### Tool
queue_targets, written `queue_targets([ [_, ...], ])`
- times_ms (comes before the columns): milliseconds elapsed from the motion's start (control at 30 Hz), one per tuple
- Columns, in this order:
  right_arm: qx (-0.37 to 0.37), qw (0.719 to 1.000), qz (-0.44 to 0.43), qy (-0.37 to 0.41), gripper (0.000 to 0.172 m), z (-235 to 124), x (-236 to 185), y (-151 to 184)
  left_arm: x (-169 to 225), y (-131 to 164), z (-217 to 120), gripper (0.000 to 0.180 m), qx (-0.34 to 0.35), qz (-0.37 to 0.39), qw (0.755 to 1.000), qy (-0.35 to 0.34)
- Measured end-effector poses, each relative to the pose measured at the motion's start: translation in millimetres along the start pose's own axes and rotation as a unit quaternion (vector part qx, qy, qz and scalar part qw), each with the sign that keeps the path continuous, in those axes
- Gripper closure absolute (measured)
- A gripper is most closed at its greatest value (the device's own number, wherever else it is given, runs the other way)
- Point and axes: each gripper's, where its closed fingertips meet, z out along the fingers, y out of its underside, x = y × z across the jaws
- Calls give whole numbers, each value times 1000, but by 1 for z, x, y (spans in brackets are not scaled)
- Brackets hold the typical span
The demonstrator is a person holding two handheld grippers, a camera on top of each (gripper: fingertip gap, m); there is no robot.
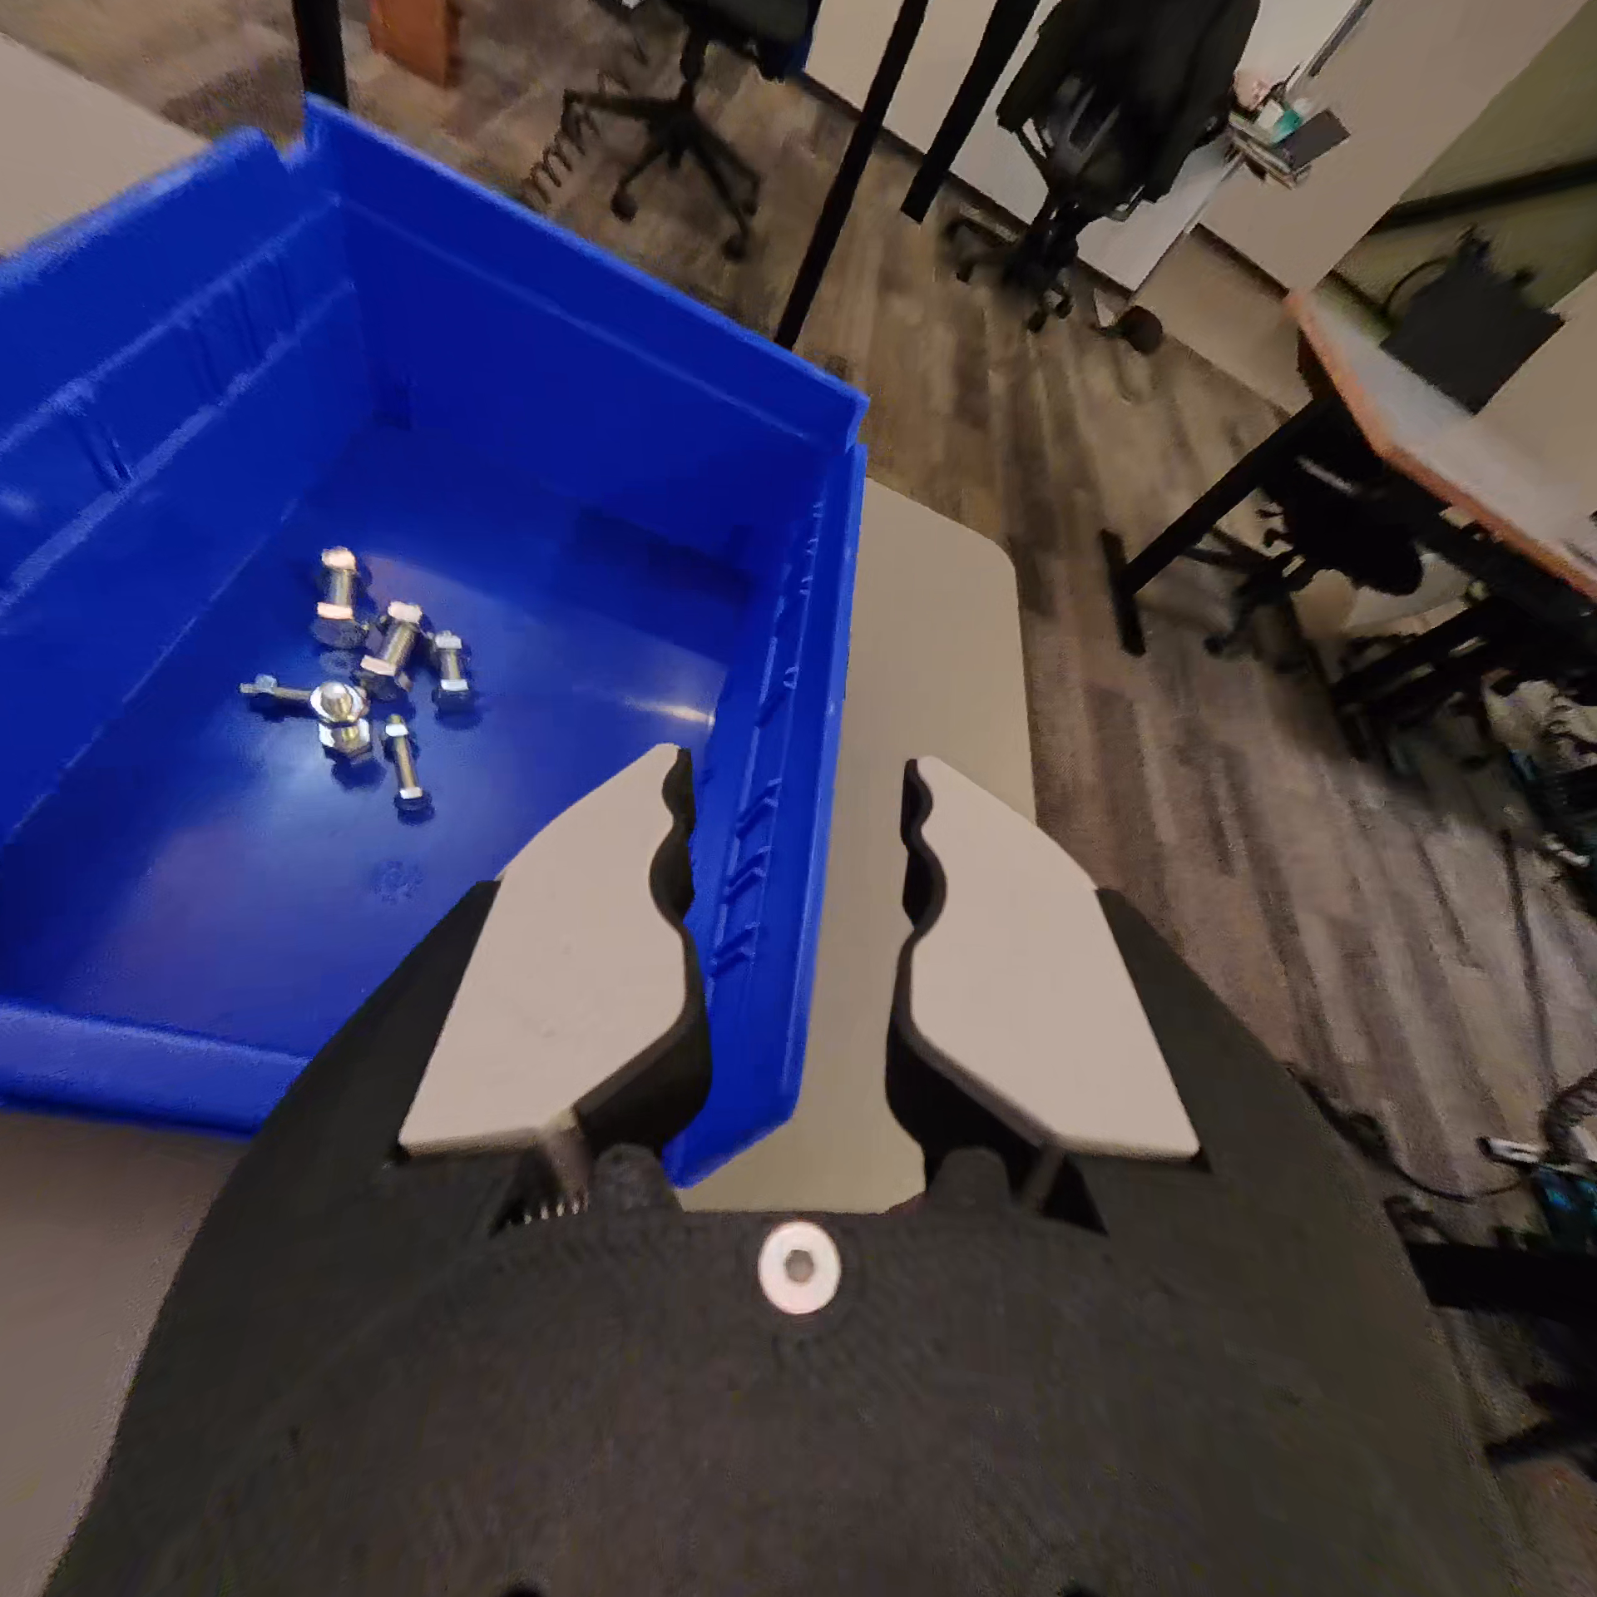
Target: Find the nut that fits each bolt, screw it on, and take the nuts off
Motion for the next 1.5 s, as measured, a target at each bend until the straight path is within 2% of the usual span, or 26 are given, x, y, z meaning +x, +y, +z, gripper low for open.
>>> queue_targets([
  [67,-10,999,34,-20,115,2,0,5,-3,0,-2,167,3,-5,1000,0],
  [133,-41,997,56,-44,114,13,-6,23,-4,0,-2,172,5,-6,1000,-3],
  [233,-49,995,57,-60,125,23,-13,34,-4,0,-3,174,2,14,1000,-20],
  [333,-38,995,69,-65,127,26,-15,34,-5,-2,-3,176,18,15,999,-28],
  [567,-30,992,94,-76,160,30,-10,44,2,-13,-12,177,55,46,997,-40],
  [667,-11,987,122,-105,164,31,-11,42,7,-19,-18,177,79,59,994,-37],
  [767,15,985,129,-115,164,33,-11,41,10,-23,-22,177,95,73,992,-36],
  [900,30,980,139,-142,153,37,-18,39,15,-26,-24,177,107,82,991,-27],
  [1067,26,988,105,-112,163,40,-15,41,17,-26,-26,177,108,80,991,-18],
  [1500,26,981,88,-173,163,21,-21,50,19,-32,-43,178,127,78,989,-12],
])
